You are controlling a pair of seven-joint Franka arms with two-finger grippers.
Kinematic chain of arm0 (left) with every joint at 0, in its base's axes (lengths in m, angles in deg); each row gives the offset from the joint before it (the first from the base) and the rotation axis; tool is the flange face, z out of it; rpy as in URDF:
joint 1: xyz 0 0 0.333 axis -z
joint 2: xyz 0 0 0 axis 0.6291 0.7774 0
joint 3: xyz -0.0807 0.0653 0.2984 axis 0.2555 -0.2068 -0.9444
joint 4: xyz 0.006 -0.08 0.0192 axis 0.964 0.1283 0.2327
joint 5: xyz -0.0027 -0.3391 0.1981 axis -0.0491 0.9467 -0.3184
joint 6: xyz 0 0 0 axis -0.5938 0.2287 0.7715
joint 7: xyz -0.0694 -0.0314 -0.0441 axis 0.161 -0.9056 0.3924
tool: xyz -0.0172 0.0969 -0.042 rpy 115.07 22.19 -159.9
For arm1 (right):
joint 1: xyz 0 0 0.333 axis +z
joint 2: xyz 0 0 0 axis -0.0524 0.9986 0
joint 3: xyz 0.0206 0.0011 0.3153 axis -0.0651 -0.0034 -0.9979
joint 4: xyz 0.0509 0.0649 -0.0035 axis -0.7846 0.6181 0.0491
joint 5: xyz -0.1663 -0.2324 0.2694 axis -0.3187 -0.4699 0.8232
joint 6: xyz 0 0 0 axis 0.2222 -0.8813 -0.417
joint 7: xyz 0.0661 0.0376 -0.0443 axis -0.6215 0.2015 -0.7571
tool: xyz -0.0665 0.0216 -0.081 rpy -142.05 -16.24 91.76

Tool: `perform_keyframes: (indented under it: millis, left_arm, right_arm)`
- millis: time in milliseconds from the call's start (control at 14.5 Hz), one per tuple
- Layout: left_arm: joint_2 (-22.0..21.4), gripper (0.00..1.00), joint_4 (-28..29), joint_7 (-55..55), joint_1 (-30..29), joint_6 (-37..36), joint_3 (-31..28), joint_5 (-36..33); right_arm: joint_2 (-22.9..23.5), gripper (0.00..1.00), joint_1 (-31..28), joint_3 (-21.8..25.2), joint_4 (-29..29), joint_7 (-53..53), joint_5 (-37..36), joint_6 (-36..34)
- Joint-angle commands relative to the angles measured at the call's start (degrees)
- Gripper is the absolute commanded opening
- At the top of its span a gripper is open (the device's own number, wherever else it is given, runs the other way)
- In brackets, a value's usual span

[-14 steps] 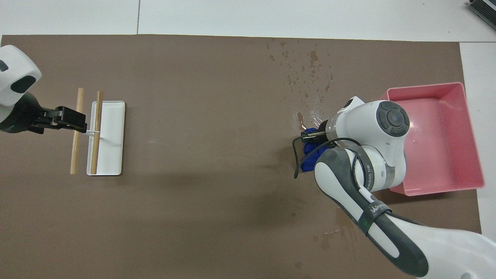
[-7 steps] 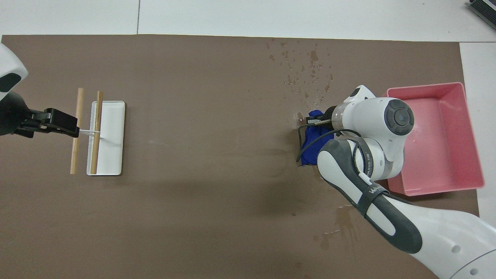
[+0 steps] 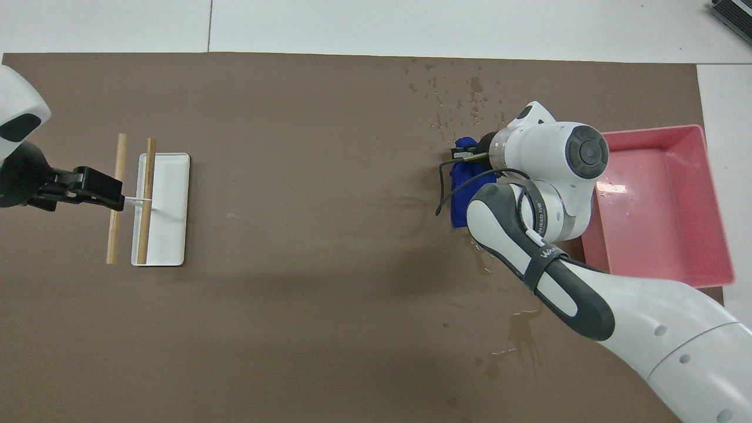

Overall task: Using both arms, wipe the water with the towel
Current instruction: 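Wipe the towel across the wet streak toward the robot with the right gripper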

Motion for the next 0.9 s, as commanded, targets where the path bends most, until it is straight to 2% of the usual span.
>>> perform_keyframes:
  millis: [0,346,622,830]
  left_arm:
    - [-0.8,1.0,0.83,-0.17,0.12,-0.34,-0.14,-1.01]
    - [-0.8,1.0,0.83,-0.17,0.12,-0.34,-0.14,-1.01]
    - [-0.8,1.0,0.83,-0.17,0.12,-0.34,-0.14,-1.01]
    - [-0.8,1.0,0.83,-0.17,0.12,-0.34,-0.14,-1.01]
  right_arm:
    - [2.35,0.0,0.53,-0.41,-6.04,-0.32,-3.87,-2.31]
    - [2.45,0.0,1.59,-0.41,-8.08,-0.32,-4.41,-2.76]
    - [2.45,0.0,0.8,-0.41,-4.92,-0.49,-4.93,-1.79]
    - [4.2,0.0,0.63,-0.41,-3.34,-0.58,-4.93,-1.17]
